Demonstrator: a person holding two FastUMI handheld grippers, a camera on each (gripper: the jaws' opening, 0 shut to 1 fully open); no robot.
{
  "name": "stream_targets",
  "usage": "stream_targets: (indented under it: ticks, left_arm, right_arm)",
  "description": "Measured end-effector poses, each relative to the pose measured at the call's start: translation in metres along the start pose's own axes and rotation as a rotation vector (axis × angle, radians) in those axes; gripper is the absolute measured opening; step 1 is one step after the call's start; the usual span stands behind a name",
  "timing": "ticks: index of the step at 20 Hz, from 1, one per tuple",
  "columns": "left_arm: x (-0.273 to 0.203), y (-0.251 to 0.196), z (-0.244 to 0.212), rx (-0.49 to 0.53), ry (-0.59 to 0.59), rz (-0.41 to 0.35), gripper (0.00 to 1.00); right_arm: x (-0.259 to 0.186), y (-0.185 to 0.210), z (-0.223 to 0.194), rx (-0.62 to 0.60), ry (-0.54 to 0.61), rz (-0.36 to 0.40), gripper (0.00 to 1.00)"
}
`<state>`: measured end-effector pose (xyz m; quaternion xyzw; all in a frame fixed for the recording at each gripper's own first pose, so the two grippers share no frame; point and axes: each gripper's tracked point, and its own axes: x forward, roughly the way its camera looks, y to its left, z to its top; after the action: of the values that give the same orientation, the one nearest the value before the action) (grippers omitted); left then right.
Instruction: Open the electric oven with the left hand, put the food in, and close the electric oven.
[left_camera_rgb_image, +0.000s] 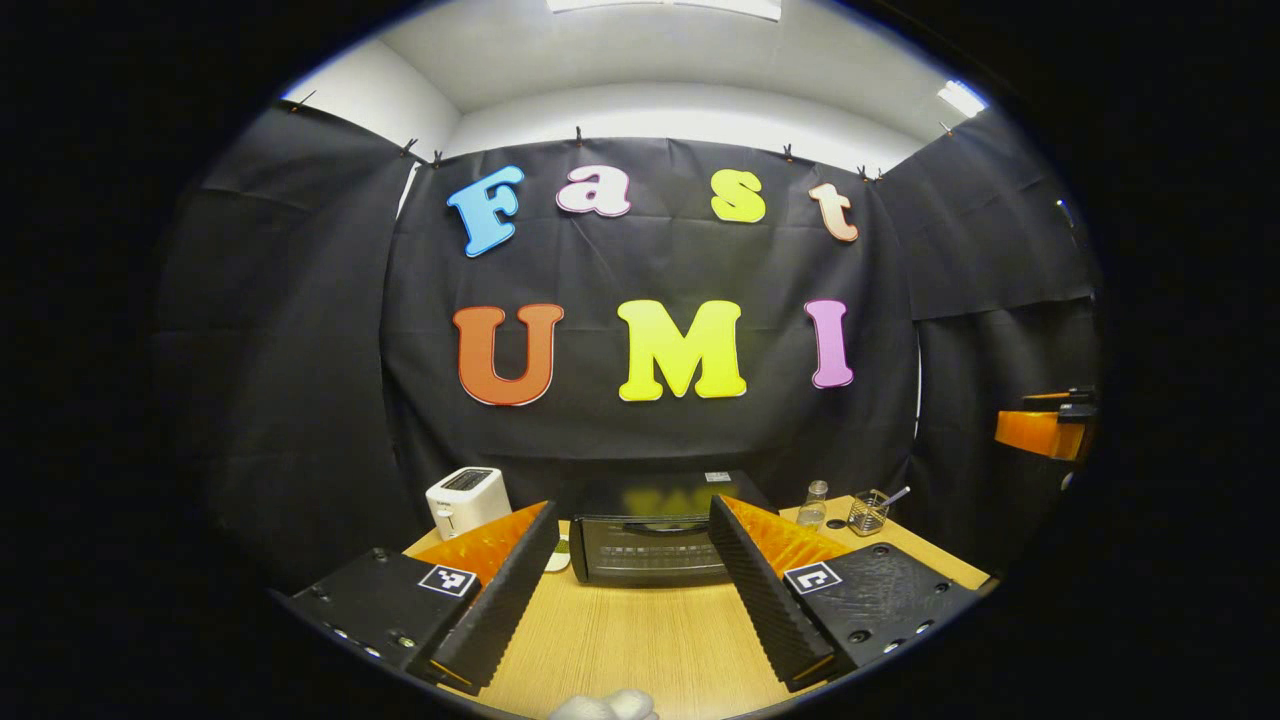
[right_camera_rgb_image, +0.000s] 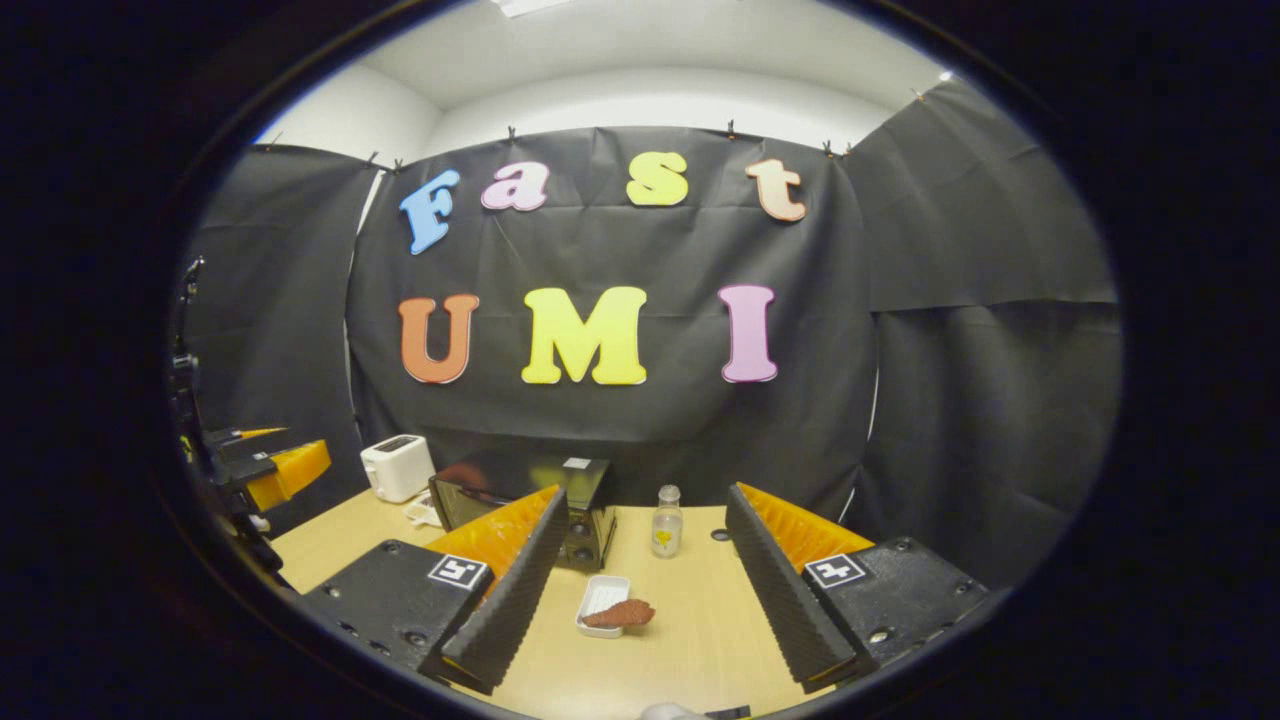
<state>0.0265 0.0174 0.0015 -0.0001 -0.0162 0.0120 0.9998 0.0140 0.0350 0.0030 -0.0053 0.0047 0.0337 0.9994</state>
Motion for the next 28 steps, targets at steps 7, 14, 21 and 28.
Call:
stream_targets:
  ticks: [7, 14, 21, 28]
  left_arm:
    - [0.081, -0.047, -0.028, -0.032, 0.025, -0.097, 0.96]
    - [0.184, -0.052, -0.073, -0.001, 0.040, -0.058, 0.96]
    - [0.254, -0.044, -0.133, 0.031, 0.146, -0.031, 0.96]
    - [0.273, -0.036, -0.165, 0.027, 0.220, -0.023, 0.98]
  right_arm:
    - [-0.014, -0.033, 0.000, -0.034, 0.030, -0.070, 0.96]
    - [-0.030, -0.071, -0.006, -0.040, 0.084, -0.184, 0.96]
    - [-0.036, -0.085, -0.018, -0.011, 0.138, -0.255, 1.00]
    - [-0.035, -0.086, -0.025, -0.006, 0.165, -0.276, 1.00]
